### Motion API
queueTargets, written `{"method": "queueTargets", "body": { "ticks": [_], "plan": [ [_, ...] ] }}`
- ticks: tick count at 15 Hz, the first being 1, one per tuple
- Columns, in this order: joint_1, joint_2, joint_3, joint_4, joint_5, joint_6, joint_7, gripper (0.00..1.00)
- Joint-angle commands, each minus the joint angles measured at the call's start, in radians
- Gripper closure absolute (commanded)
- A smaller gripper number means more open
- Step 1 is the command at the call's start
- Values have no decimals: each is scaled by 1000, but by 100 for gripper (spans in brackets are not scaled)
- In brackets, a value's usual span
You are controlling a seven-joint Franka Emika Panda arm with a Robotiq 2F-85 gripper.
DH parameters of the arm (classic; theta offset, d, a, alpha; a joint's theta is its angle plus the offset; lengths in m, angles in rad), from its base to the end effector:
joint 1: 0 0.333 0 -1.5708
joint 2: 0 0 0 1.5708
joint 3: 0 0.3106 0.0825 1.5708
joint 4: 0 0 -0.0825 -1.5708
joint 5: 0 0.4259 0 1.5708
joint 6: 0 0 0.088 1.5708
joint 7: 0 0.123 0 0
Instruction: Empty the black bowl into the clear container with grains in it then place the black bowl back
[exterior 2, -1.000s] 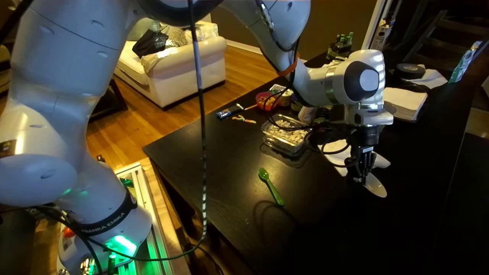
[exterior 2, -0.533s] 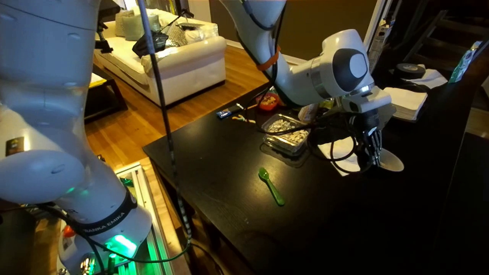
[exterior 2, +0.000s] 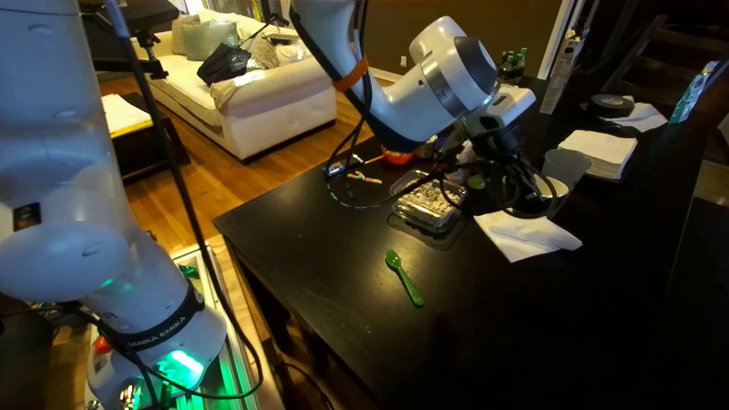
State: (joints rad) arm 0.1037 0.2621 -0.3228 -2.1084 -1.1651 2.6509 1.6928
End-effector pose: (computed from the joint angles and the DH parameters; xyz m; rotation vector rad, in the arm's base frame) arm 0.6161 -0.1175 0.2684 2.3402 -1.1239 0.8978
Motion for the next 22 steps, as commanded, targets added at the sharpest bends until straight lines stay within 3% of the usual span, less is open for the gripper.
{"method": "queueTargets", "body": {
  "ticks": [1,5,6,7,10,11,14,18,22],
  "plan": [
    [21,-105,53,-98,-4,73,-101,98],
    [9,-157,127,-189,170,160,-369,98],
    [28,-94,104,-116,87,118,-236,98],
    [30,-99,111,-128,104,121,-259,92],
    [29,-92,106,-126,102,121,-253,92],
    [29,-91,104,-126,102,121,-253,98],
    [14,-73,123,-140,189,158,-316,98],
    [-35,-52,167,-176,418,256,-464,98],
    [-135,-37,287,-220,744,334,-700,98]
  ]
}}
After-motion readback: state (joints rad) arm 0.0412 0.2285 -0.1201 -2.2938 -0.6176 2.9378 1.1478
